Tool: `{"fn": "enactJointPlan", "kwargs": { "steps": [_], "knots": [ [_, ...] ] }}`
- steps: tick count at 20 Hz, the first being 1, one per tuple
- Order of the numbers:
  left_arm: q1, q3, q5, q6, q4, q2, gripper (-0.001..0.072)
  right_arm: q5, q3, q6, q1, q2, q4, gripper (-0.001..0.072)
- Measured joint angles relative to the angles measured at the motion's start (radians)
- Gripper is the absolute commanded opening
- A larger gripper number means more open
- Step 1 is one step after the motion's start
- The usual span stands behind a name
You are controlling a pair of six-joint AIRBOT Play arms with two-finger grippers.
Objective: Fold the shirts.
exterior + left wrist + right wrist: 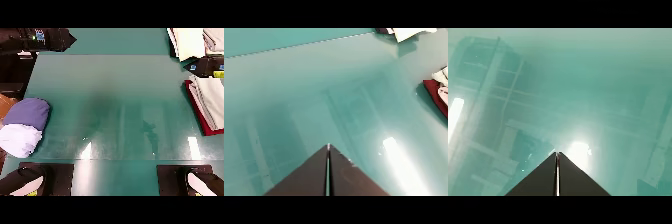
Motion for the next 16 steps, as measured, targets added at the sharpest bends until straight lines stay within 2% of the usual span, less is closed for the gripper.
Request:
{"fn": "enactJointPlan", "kwargs": {
  "steps": [13, 16],
  "knots": [
    [0.0, 0.0, 0.007, 0.0, 0.001, 0.0, 0.0026, -0.002, 0.0, 0.0, 0.001, 0.0, 0.0, 0.0018],
    [0.024, 0.003, -0.012, 0.023, 0.048, 0.007, 0.0026, -0.002, 0.0, 0.0, 0.001, 0.0, 0.0, 0.0019]
  ]
}}
